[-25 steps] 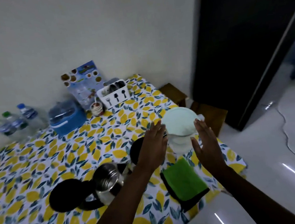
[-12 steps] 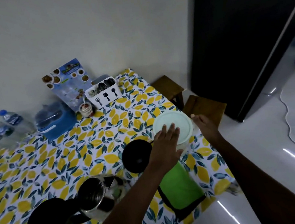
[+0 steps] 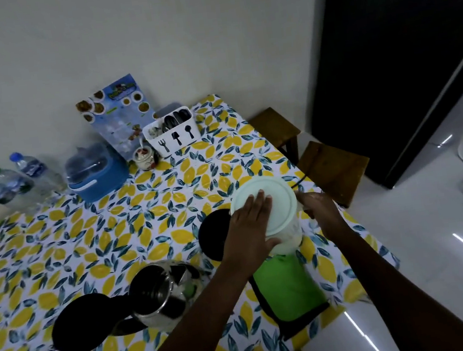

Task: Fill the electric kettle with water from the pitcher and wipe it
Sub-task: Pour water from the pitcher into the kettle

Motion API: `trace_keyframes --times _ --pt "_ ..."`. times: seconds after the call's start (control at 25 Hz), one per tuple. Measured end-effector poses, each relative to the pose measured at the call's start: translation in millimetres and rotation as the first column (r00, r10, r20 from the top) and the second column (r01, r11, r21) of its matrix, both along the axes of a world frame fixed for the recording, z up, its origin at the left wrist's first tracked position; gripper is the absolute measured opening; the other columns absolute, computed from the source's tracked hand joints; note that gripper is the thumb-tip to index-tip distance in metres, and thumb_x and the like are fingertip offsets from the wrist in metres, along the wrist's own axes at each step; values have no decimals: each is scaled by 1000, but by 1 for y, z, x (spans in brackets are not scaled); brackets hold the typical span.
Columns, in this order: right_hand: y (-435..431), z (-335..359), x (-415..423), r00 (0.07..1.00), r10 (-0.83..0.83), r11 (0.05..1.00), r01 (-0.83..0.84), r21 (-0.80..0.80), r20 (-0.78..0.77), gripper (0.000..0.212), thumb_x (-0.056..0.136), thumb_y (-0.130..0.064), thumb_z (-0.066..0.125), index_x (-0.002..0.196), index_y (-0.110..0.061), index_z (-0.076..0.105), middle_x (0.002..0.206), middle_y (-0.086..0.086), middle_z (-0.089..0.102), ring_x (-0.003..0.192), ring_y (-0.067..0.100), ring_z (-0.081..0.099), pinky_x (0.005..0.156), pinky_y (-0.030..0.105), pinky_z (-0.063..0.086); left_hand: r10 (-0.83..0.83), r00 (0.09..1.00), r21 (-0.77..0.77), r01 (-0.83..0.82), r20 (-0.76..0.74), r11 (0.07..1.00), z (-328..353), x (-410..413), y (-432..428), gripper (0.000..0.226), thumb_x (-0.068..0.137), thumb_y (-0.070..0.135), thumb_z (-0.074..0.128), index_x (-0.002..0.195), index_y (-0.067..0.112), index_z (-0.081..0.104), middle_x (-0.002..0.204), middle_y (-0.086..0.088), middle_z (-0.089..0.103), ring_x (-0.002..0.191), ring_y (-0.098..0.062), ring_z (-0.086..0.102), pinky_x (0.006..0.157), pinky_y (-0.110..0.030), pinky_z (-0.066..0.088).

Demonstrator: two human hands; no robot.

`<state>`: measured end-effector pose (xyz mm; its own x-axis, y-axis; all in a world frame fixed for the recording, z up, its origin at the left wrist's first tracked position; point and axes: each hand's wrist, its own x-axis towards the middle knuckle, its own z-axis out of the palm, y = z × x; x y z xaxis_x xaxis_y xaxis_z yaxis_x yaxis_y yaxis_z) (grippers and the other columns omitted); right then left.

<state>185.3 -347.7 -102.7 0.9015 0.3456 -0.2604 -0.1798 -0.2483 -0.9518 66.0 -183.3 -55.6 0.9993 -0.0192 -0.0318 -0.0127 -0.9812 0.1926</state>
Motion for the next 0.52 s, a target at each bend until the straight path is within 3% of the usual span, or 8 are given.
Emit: trace_keyframes --times 0.16,0.32,0.52 --pt "25 25 -16 1000 30 997 -30 77 0 44 92 -30 61 59 -10 39 57 11 28 47 15 28 47 24 27 59 998 34 -61 37 998 23 -29 5 96 82 48 65 151 8 13 161 -17 11 148 -39 11 118 -54 16" --pt "62 57 -35 993 121 988 -122 92 17 47 92 -21 62 52 -13 40 36 -10 40 36 2 40 41 12 34 187 980 10 -188 63 982 47 -64 18 99 83 47 63 151 8 4 162 -19 1 147 -46 1 119 -59 13" --pt "107 94 -61 949 291 957 -291 -20 121 44 70 -52 74 64 -13 55 65 12 50 64 19 53 64 34 43 367 929 -93 -361 58 928 60 -111 44 108 82 49 65 150 12 -11 162 -15 -12 147 -44 -8 119 -56 7"
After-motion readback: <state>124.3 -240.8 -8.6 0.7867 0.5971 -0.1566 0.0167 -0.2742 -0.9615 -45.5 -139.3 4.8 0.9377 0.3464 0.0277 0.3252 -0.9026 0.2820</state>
